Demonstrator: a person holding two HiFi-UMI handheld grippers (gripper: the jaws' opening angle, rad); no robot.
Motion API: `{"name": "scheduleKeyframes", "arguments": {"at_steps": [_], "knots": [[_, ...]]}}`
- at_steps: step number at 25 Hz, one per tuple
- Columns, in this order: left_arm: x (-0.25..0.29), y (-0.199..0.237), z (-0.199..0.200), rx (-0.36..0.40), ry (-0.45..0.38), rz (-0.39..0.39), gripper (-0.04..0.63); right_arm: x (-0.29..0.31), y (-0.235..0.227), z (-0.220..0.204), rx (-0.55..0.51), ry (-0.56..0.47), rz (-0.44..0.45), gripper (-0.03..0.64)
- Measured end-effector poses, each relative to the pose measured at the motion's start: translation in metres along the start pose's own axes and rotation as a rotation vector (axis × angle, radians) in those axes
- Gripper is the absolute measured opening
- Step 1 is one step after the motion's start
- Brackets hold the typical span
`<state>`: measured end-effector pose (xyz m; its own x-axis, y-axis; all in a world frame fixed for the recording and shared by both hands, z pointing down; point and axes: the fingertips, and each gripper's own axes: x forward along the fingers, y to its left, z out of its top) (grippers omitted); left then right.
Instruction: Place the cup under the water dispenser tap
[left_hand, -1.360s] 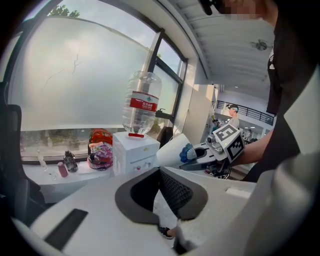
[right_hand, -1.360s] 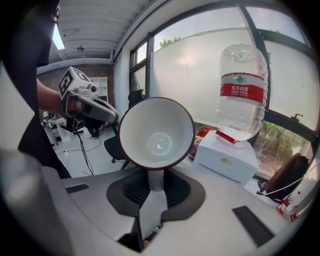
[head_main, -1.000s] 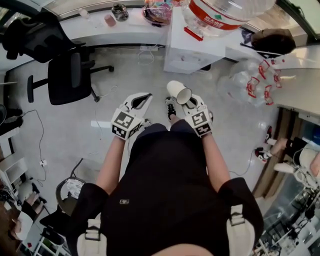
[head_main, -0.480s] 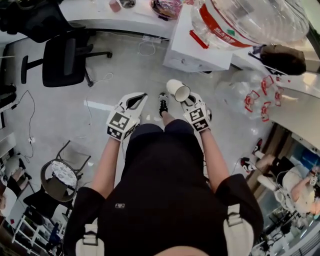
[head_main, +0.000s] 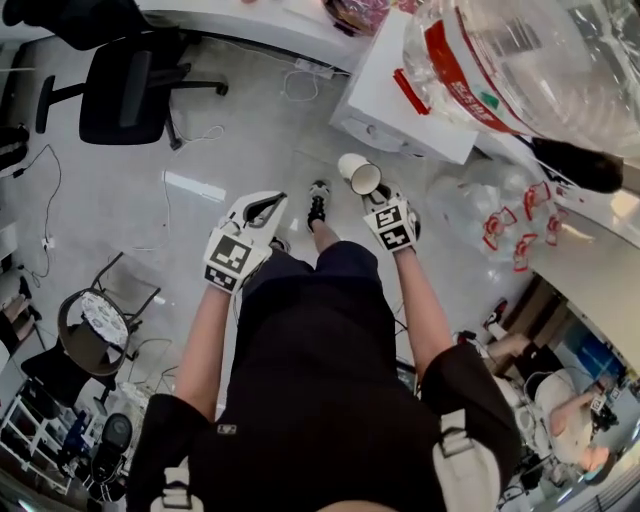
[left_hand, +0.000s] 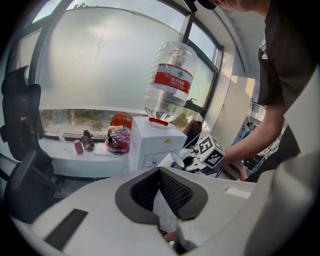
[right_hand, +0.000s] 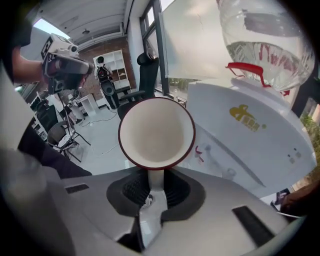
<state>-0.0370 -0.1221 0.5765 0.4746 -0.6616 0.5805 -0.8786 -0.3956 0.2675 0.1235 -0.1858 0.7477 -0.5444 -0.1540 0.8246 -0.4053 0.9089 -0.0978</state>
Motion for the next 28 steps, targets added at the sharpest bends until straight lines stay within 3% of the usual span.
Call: {"name": "scheduleKeyframes", "arguments": {"at_steps": [13,28], "knots": [[0.010,0.007,-0.040,-0.082,0.052,0.032,-0.005,0.083,-0.027,-0.052,0.054,0.144,-0.010,0.038],[0.008,0.017,-0.079,-0.158,0.101,0.048,-0.005,0.177,-0.072,-0.095,0.146,0.272,-0.101,0.038]]}}
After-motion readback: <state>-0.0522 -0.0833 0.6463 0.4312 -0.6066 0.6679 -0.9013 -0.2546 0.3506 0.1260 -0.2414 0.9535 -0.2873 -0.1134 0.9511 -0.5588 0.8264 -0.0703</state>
